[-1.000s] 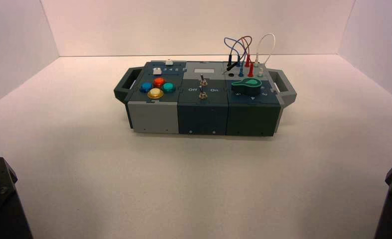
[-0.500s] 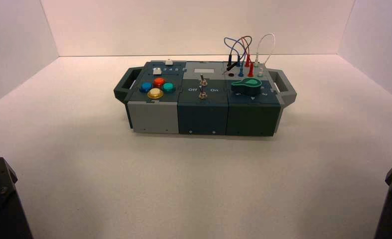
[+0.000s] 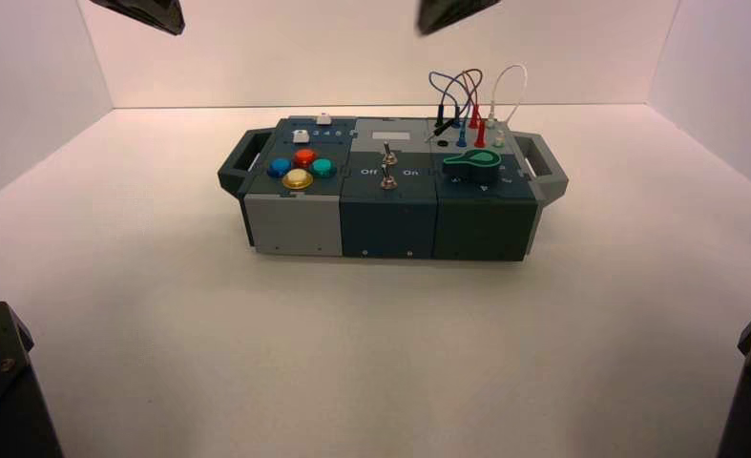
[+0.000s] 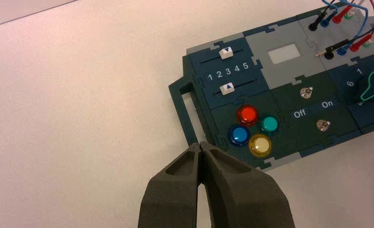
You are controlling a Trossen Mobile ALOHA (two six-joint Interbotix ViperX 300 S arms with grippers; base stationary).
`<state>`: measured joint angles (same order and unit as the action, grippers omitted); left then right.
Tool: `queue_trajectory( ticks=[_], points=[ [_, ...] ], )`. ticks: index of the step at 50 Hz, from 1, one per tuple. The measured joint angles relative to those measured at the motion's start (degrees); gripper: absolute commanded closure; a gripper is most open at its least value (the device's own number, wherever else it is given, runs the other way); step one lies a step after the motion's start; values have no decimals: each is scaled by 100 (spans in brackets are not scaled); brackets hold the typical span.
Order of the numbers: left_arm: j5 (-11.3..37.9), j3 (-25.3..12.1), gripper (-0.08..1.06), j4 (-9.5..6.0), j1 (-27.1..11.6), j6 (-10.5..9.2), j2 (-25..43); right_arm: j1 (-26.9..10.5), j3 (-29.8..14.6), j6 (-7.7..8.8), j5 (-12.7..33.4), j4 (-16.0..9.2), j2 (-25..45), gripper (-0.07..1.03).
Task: Push the green button with the right gripper.
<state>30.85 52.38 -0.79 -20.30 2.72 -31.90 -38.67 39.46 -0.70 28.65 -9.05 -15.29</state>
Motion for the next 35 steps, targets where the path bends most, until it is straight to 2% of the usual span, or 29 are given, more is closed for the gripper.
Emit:
queue_trajectory(
  ticks=[8,22,35],
  points=[
    [0,0,101,0,0,-9,9,-255,-404,0,9,-9,844,99],
    [0,0,101,0,0,0,53,-352,-1063,9,53,-44,2083,99],
    [0,9,101,0,9,-9,88,-475,-1529,0,202,-53,2786,99]
  ],
)
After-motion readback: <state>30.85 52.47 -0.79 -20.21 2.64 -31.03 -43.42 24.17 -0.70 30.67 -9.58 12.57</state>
